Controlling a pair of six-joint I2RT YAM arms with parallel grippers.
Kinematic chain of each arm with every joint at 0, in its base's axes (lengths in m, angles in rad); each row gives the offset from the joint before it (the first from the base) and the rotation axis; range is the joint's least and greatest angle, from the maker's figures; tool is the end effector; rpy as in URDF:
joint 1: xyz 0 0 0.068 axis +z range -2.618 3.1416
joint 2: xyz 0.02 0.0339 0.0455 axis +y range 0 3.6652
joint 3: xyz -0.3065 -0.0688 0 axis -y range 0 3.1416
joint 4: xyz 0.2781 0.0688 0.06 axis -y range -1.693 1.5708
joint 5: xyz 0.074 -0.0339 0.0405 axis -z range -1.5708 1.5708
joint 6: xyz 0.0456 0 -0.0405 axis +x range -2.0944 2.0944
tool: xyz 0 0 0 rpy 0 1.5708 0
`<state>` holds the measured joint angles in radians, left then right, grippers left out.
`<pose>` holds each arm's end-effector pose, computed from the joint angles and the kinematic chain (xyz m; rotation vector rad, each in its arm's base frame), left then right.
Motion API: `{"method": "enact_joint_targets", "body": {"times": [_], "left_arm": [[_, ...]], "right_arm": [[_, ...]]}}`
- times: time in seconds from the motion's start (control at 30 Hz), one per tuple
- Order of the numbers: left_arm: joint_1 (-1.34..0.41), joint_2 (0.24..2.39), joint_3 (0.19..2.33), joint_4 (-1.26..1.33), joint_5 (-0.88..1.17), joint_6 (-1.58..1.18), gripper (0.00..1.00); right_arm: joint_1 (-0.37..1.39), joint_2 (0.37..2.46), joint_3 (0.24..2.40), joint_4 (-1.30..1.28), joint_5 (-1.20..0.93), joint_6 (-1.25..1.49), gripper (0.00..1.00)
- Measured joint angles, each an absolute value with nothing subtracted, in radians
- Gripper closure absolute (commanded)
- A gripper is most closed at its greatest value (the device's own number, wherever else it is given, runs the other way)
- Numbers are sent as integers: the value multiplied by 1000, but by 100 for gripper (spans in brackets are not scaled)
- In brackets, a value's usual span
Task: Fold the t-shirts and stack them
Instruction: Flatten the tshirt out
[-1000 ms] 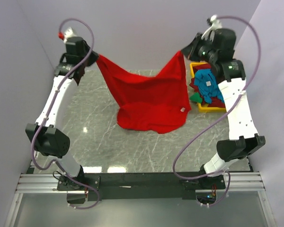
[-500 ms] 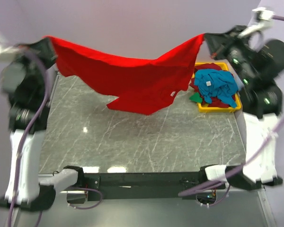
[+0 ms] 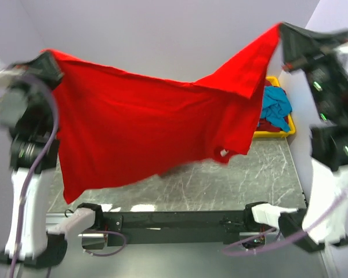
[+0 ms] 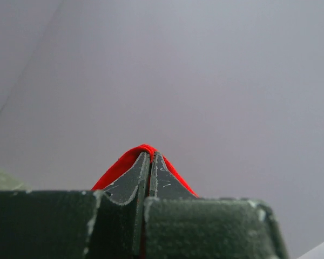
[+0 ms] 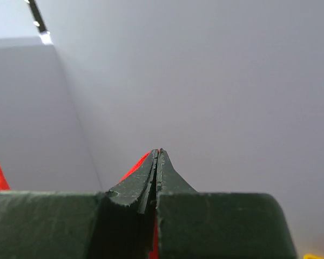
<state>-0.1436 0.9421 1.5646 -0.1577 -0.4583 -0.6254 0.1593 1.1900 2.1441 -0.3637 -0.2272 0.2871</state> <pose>0.1349 0.0009 0.6238 -0.6613 0.9620 -0.4275 0.1133 0.0286 0.7255 -0.1477 0.9993 0.5196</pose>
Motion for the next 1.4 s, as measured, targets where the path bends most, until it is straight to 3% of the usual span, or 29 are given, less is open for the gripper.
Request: {"method": "enact_joint_targets", "body": {"times": [0.27, 0.43, 1.07, 1.4], "left_arm": [[-143, 1297, 1703, -291, -369, -629, 99], [-142, 1356, 1743, -352, -345, -620, 99], [-139, 886, 1562, -134, -394, -587, 99], [-139, 782, 1570, -146, -461, -591, 99]], "right_arm": [[145, 1512, 2174, -350, -237, 275, 100], [136, 1652, 2212, -393, -242, 284, 100], [135, 1314, 2321, -326, -300, 316, 100], [135, 1299, 2432, -266, -299, 325, 100]]}}
